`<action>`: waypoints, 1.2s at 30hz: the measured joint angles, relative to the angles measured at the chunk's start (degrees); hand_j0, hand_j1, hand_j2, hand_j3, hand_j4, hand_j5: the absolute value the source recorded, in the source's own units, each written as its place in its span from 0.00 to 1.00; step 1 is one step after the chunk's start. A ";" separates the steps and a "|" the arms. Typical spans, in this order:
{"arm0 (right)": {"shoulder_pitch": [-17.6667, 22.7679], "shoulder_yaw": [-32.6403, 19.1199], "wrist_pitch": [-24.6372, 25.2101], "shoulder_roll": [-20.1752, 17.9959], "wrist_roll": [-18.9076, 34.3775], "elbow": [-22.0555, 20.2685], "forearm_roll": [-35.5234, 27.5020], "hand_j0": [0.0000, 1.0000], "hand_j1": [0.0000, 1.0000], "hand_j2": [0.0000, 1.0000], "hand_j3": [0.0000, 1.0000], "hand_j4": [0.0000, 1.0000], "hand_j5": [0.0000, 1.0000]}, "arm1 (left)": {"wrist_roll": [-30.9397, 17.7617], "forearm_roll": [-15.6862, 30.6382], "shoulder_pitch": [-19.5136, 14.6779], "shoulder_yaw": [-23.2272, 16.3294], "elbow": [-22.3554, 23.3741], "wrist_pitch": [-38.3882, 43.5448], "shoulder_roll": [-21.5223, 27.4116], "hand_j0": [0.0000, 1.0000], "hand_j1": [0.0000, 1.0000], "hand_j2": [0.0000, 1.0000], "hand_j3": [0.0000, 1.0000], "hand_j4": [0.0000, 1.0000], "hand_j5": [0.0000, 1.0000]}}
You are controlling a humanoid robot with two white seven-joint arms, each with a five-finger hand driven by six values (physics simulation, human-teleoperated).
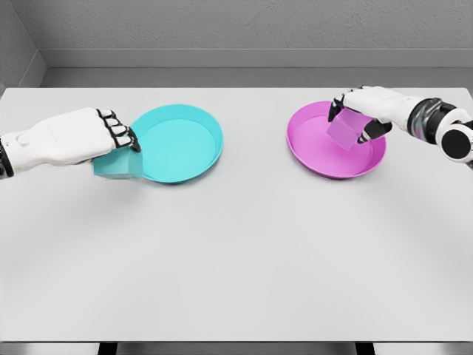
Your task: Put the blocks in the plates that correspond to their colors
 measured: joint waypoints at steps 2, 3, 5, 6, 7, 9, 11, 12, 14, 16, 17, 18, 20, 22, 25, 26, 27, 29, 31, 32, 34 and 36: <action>0.00 0.12 0.09 0.21 -0.06 0.25 -0.04 1.00 1.00 1.00 1.00 1.00 1.00 | -0.09 -0.95 -2.11 -0.26 2.45 -0.02 -2.72 0.52 0.52 0.52 0.52 0.52 0.52; 0.00 0.14 0.09 0.27 -0.10 0.29 -0.07 1.00 1.00 1.00 1.00 1.00 1.00 | -0.11 -1.30 -3.25 -0.37 3.63 -0.02 -4.11 0.52 0.52 0.52 0.52 0.52 0.52; 0.00 0.15 0.02 0.35 -0.14 0.25 -0.08 1.00 1.00 1.00 1.00 1.00 1.00 | -0.11 -2.65 -4.92 -0.48 6.39 -0.02 -7.36 0.54 0.54 0.54 0.54 0.54 0.54; 0.00 0.16 0.00 0.34 -0.16 0.22 -0.09 1.00 1.00 1.00 1.00 1.00 1.00 | -0.14 -3.43 -5.45 -0.53 7.68 -0.03 -8.92 0.57 0.57 0.57 0.57 0.57 0.57; 0.00 0.15 -0.01 0.34 -0.17 0.18 -0.09 1.00 1.00 1.00 1.00 1.00 1.00 | -0.11 -4.17 -5.71 -0.56 8.69 -0.03 -10.29 0.66 0.66 0.66 0.66 0.66 0.66; 0.00 0.14 -0.03 0.34 -0.18 0.10 -0.09 1.00 1.00 1.00 1.00 1.00 1.00 | -0.09 -5.48 -7.03 -0.85 10.46 -0.04 -12.71 0.99 0.99 0.99 0.99 0.99 0.99; 0.00 0.10 -0.04 0.34 -0.18 0.05 -0.10 1.00 1.00 1.00 1.00 1.00 1.00 | 0.00 -6.19 -7.12 -1.33 12.00 -0.03 -14.33 1.00 1.00 1.00 1.00 1.00 1.00; 0.00 0.04 -0.07 0.33 -0.18 0.03 -0.10 1.00 1.00 1.00 1.00 1.00 1.00 | 0.04 -6.36 -7.21 -1.47 12.60 -0.03 -14.85 1.00 1.00 1.00 1.00 1.00 1.00; -0.35 -0.21 -0.34 0.10 -0.19 -0.77 -0.05 1.00 1.00 1.00 1.00 1.00 1.00 | 0.09 -6.43 -7.21 -1.62 13.44 -0.02 -15.61 1.00 1.00 1.00 1.00 1.00 1.00; -0.09 -0.65 -0.55 -0.49 -0.18 -2.82 -0.13 1.00 1.00 1.00 1.00 1.00 1.00 | 0.21 -6.30 -7.74 -1.65 13.95 -0.02 -15.91 1.00 1.00 1.00 1.00 1.00 1.00; 0.26 -1.61 -1.03 -0.94 -0.18 -3.89 -0.18 1.00 1.00 1.00 1.00 1.00 1.00 | 0.31 -5.94 -7.82 -1.50 13.93 -0.02 -15.73 1.00 1.00 1.00 1.00 1.00 1.00; 0.35 -2.73 -2.16 -1.61 -0.16 -4.77 -0.25 1.00 1.00 1.00 1.00 1.00 1.00 | 0.38 -5.27 -7.65 -1.38 13.87 -0.02 -15.11 1.00 1.00 1.00 1.00 1.00 1.00; 1.85 -5.21 -5.90 -2.93 -0.13 -5.87 -0.41 1.00 1.00 1.00 1.00 1.00 1.00 | 0.36 -3.20 -6.86 -1.28 12.77 -0.02 -12.32 1.00 1.00 1.00 1.00 1.00 1.00; 5.79 -8.34 -11.38 -4.81 -0.16 -6.53 -0.56 1.00 1.00 1.00 1.00 1.00 1.00 | 0.28 -0.35 -6.07 -1.47 11.10 -0.02 -8.18 1.00 1.00 1.00 1.00 1.00 1.00; 14.50 -15.34 -21.16 -8.12 -0.08 -7.44 -0.64 1.00 1.00 1.00 1.00 1.00 1.00 | 0.22 3.55 -3.43 -1.31 8.21 -0.03 -1.74 1.00 1.00 1.00 1.00 1.00 1.00; 16.74 -17.45 -24.28 -9.23 -0.14 -7.60 -0.76 1.00 1.00 1.00 1.00 1.00 1.00 | 0.20 4.98 -2.29 -1.24 7.55 -0.02 0.02 1.00 1.00 1.00 1.00 1.00 1.00; 18.89 -19.31 -27.38 -10.19 -0.11 -7.71 -0.65 1.00 1.00 1.00 1.00 1.00 1.00 | 0.17 6.21 -1.23 -1.13 6.92 -0.03 1.70 1.00 1.00 1.00 1.00 1.00 1.00; 22.32 -22.98 -32.00 -11.83 -0.14 -7.81 -0.66 1.00 1.00 1.00 1.00 1.00 1.00 | 0.15 7.86 -0.09 -0.89 5.81 -0.03 4.60 1.00 1.00 1.00 1.00 1.00 1.00; 23.20 -25.36 -35.08 -12.86 -0.16 -7.83 -0.67 1.00 1.00 1.00 1.00 1.00 1.00 | 0.17 8.95 1.67 -0.43 5.28 -0.02 6.88 1.00 1.00 1.00 1.00 1.00 1.00; 23.73 -26.08 -36.03 -13.17 -0.17 -7.83 -0.67 1.00 1.00 1.00 1.00 1.00 1.00 | 0.16 9.65 2.72 0.00 5.15 -0.03 7.77 1.00 1.00 1.00 1.00 1.00 1.00; 23.91 -26.96 -37.19 -13.56 -0.18 -7.81 -0.67 1.00 1.00 1.00 1.00 1.00 1.00 | 0.14 10.60 3.25 0.92 4.99 -0.02 8.96 1.00 1.00 1.00 1.00 1.00 1.00; 23.91 -27.41 -37.80 -13.76 -0.18 -7.74 -0.66 1.00 1.00 1.00 1.00 1.00 1.00 | 0.14 11.10 3.25 1.46 4.91 -0.02 9.59 1.00 1.00 1.00 1.00 1.00 1.00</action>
